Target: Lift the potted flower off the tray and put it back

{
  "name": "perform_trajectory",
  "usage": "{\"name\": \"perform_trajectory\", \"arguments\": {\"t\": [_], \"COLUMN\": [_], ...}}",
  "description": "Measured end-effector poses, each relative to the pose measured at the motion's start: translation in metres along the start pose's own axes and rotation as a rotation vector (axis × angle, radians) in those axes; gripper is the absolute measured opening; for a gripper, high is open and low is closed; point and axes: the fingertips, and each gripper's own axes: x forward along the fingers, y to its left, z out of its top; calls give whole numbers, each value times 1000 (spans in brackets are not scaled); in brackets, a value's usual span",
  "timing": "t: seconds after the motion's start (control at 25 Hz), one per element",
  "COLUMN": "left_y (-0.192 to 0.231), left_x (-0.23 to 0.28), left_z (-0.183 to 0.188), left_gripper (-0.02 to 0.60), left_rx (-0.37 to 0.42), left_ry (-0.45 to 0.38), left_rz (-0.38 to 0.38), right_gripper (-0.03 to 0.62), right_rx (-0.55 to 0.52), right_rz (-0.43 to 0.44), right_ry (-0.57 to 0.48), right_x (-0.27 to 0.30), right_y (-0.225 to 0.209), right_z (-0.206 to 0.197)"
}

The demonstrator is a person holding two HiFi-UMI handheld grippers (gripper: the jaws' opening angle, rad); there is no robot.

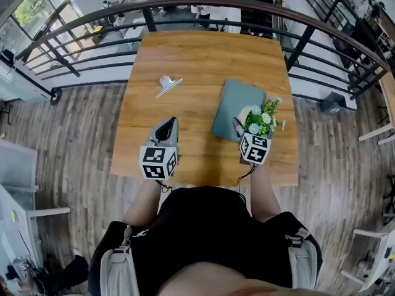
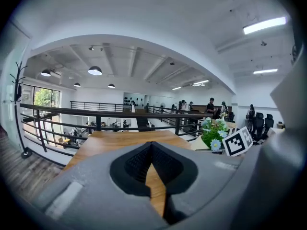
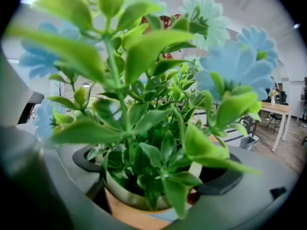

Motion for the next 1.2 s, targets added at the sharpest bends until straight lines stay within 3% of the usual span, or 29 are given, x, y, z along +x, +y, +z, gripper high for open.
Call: {"name": "perform_trajectory", "arguments": {"t": [0.32,0.84,1.2], "left_y": [15,22,20], "left_x": [-9,-11,-8], "left_z": [-6,-13,-15], "left_gripper": [15,15,15], "left_rx": [-42,-23,-24], "left_ry": [2,33,35], "left_rz": [58,85,76], "right_gripper": [578,577,578], "right_rx": [-4,-27,-33], "right_rz": [11,-48,-44], "right_ry": [166,355,370], "right_x": [41,73,76], "right_y": [-6,-22,-26], "right_z": [-69,-143,-157]}}
